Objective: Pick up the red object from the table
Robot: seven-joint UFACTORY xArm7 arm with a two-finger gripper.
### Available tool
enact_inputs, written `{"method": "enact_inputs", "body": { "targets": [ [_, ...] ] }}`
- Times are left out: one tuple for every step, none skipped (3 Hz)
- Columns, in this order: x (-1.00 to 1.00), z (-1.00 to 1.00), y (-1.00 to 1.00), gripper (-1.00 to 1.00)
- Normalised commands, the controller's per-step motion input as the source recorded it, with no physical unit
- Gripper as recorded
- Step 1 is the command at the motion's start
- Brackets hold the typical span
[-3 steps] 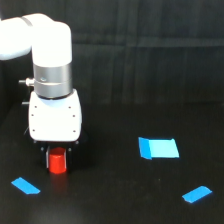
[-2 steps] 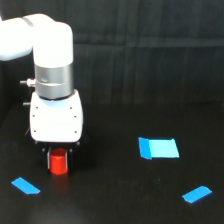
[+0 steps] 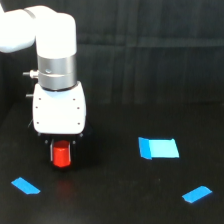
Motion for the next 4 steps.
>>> {"method": "enact_inputs", "body": {
  "targets": [
    [0.24, 0.99, 0.29, -1.0],
    [0.23, 1.0, 0.46, -1.0],
    [0.36, 1.0, 0.35, -1.0],
    [0.27, 0.95, 0.19, -1.0]
  ]
}}
